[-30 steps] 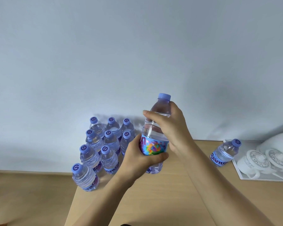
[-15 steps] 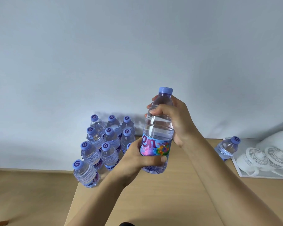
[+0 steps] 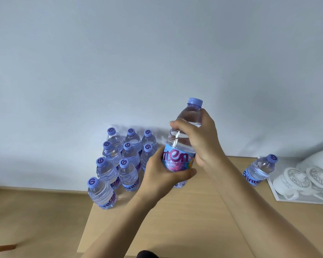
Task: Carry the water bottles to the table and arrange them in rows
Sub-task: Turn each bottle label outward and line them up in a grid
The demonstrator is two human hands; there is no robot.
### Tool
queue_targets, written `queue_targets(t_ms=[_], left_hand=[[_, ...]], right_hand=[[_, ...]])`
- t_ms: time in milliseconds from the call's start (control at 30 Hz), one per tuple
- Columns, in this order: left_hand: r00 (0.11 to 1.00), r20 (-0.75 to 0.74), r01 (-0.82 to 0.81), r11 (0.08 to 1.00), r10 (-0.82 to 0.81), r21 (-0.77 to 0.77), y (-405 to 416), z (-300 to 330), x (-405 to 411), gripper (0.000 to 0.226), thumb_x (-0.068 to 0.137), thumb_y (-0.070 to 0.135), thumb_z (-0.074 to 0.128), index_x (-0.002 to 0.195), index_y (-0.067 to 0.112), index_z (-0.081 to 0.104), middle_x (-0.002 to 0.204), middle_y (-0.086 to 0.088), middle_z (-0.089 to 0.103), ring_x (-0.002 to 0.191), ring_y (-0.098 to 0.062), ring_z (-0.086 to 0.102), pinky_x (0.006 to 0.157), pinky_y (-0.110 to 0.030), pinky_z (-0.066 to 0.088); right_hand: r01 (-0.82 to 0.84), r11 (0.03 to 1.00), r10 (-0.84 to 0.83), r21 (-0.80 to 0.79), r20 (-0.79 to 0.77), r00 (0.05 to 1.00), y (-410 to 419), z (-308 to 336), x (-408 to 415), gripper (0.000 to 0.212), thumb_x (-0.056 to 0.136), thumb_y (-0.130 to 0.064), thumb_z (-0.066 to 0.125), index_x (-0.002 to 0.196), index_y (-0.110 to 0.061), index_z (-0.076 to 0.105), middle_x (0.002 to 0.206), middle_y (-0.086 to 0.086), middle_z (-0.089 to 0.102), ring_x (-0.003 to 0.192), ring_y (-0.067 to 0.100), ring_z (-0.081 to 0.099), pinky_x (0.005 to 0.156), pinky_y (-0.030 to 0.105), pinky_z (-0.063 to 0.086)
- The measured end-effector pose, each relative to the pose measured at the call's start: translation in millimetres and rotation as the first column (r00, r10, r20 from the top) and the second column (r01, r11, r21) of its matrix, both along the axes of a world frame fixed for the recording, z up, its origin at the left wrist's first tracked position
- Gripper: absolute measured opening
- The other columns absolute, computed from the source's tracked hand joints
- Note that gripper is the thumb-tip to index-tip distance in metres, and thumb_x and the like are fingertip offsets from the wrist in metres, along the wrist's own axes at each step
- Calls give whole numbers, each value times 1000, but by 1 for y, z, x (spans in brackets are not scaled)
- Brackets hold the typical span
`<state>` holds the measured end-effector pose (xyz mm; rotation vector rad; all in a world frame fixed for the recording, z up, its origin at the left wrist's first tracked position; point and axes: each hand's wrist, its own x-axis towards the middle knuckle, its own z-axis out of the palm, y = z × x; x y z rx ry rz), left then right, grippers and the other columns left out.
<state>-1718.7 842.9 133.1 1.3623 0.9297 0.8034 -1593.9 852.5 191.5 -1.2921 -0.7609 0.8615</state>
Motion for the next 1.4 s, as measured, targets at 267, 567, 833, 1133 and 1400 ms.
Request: queue_targets(t_ms=[267, 567, 833, 1133, 1400], left_hand=[[985, 117, 142, 981, -127, -130, 6, 2, -3, 58, 50, 20, 90, 103, 15, 67, 96, -7, 74, 83, -18, 69, 74, -28, 56], [989, 91, 129, 986, -120, -103, 5, 3, -3, 49, 49, 24, 87, 93, 10, 69, 85, -10, 73, 74, -19, 67, 70, -33, 57], [997, 24, -70, 998, 70, 2, -4, 2, 5, 41, 55, 18, 87, 91, 13, 67, 79, -5, 74, 66, -15, 69, 59, -27, 58], [985, 116, 141, 983, -128, -117, 1, -1, -4, 54, 48, 22, 91, 96, 14, 68, 85, -5, 72, 75, -17, 66, 69, -33, 57], [950, 225, 256, 954, -217, -158, 5, -4, -13, 51, 51, 14, 88, 98, 10, 69, 85, -5, 71, 78, -17, 65, 68, -25, 54]], right_hand=[[-125, 986, 126, 112, -1, 992, 2, 5, 11, 21, 63, -4, 71, 78, -11, 58, 72, 4, 60, 65, 21, 62, 61, 31, 53], [-263, 957, 274, 125, -83, 958, 2, 7, 19, 31, 54, -15, 78, 82, -25, 68, 90, 6, 68, 92, 40, 68, 82, 48, 56], [-36, 998, 40, 45, -85, 996, -1, 3, 1, 32, 72, -15, 83, 96, -9, 63, 89, 5, 68, 72, 20, 70, 65, 29, 55], [-198, 974, 208, 109, -91, 974, 2, 8, 11, 15, 66, -10, 72, 79, -13, 65, 78, 7, 67, 76, 30, 66, 72, 39, 56], [-332, 925, 353, 183, -95, 931, 6, 4, 12, 24, 59, -18, 74, 82, -17, 70, 83, 5, 71, 78, 29, 70, 72, 37, 59]])
